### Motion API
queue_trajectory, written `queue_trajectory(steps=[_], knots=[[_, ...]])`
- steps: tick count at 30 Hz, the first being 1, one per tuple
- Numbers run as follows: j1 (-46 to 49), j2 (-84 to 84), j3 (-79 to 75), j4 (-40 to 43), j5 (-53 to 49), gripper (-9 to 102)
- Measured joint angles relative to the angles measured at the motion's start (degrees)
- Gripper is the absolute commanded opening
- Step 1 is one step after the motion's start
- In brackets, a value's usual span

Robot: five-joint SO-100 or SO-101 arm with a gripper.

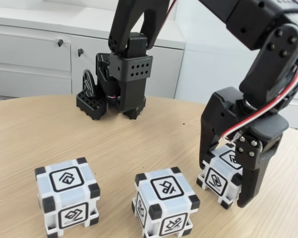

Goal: Stack cubes from left to right.

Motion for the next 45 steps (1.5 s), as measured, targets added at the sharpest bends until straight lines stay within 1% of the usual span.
queue_trajectory(steps=[15, 30, 37, 40, 45], knots=[[-0.18, 0.97, 0.09, -0.18, 0.44, 24], [0.09, 15.82, 0.70, -0.70, 0.18, 24], [0.18, 25.66, 1.14, -0.70, 0.26, 24], [2.11, 29.36, 1.67, 0.09, 0.26, 24], [8.00, 32.52, 1.76, 4.13, -1.14, 24]])
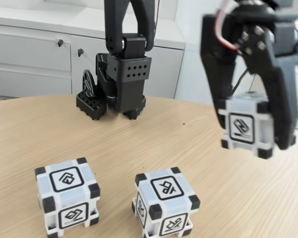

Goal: Stack cubes from left to right.

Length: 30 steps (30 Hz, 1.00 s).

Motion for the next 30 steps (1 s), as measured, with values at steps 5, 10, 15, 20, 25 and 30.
queue_trajectory(steps=[5, 10, 15, 20, 25, 30], knots=[[8.35, 1.05, 0.00, 0.70, -2.46, 24], [16.44, 1.05, 0.00, 0.70, -6.50, 25], [25.31, 1.05, 0.00, 0.88, -11.51, 25], [33.75, 1.05, 0.00, 0.88, -16.44, 25], [38.85, 1.05, 0.00, 0.88, -19.86, 25], [40.25, 1.05, 0.18, 0.88, -21.80, 24]])
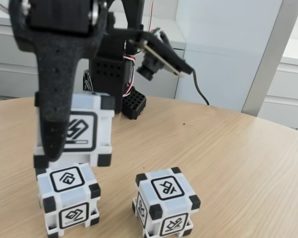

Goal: Stack cubes from left to right.

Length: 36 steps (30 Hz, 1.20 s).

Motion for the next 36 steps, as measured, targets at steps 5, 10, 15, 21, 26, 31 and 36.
queue_trajectory(steps=[5, 10, 15, 21, 26, 31, 36], knots=[[0.18, -2.81, 0.00, 0.00, -0.44, 24], [0.18, -3.43, 0.00, 0.53, -0.88, 24], [0.18, -3.43, 0.00, 7.38, -3.69, 24], [0.18, -3.52, 0.00, 9.67, -3.96, 24], [0.26, -3.69, 0.00, 9.67, -3.43, 24], [0.88, -3.69, 0.00, 9.67, -3.16, 23], [4.39, -3.69, 0.00, 6.15, -3.16, 23]])
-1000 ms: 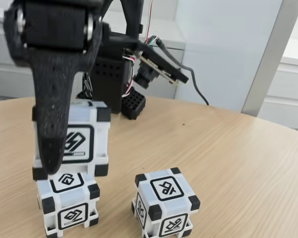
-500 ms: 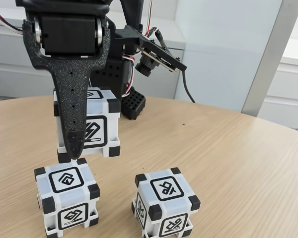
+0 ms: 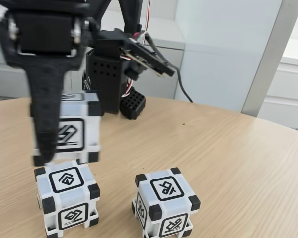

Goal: Stack cubes from left to right.

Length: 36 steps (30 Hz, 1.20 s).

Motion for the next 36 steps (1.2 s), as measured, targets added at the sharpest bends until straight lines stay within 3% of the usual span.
queue_trajectory(steps=[19, 29, 36], knots=[[0.62, -13.10, -0.62, -0.53, 0.53, 24], [0.88, -14.24, -0.53, -0.97, -0.44, 39], [0.35, -14.24, -0.53, -0.62, -0.62, 43]])
